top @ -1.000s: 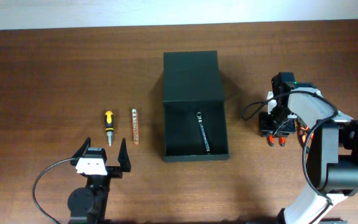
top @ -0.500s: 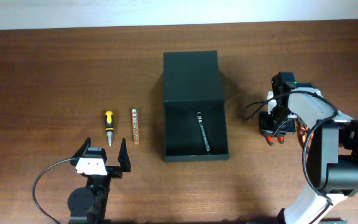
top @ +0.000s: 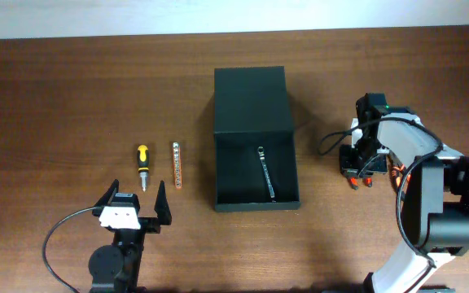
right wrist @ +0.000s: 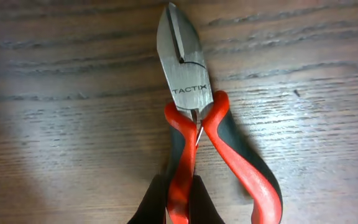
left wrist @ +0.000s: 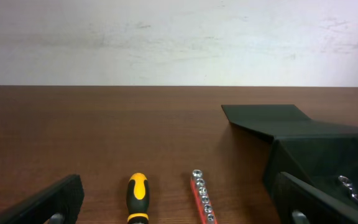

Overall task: Pack container
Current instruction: 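Lift the cutters and carry them left over the black box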

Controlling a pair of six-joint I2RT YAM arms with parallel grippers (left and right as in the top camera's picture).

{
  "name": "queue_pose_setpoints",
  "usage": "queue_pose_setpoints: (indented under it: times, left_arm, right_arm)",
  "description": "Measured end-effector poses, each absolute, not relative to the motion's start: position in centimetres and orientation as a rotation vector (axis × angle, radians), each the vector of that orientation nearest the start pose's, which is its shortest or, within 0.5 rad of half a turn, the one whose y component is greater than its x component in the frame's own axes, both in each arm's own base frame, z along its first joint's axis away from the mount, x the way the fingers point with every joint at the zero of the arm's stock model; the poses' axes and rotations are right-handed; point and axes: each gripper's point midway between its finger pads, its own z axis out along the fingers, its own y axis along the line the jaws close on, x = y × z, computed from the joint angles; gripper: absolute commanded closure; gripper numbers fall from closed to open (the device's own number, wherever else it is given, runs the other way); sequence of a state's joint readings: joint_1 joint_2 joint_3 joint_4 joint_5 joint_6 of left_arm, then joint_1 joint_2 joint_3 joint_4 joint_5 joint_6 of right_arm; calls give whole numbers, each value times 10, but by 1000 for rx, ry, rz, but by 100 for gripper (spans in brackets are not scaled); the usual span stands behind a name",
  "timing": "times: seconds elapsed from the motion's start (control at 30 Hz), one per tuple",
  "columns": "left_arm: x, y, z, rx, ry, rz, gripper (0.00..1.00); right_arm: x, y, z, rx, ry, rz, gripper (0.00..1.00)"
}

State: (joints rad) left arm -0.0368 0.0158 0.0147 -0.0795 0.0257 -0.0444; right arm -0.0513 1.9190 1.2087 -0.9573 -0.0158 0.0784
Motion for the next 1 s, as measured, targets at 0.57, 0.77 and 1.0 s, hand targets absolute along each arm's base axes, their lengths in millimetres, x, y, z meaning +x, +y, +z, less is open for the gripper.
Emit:
queue_pose_setpoints:
  times: [0.57,0.77,1.0]
  left_arm:
    - [246,-13,158,13,1652,-83,1]
    - [246,-13,158,13,1652,-83,1]
    - [246,-13,158,13,1652,-83,1]
  right_arm:
    - [373,-16,104,201,3093,27,96]
    - [387,-11,156,174,3024,37,96]
    - [390,48,196,-49,2973,65,96]
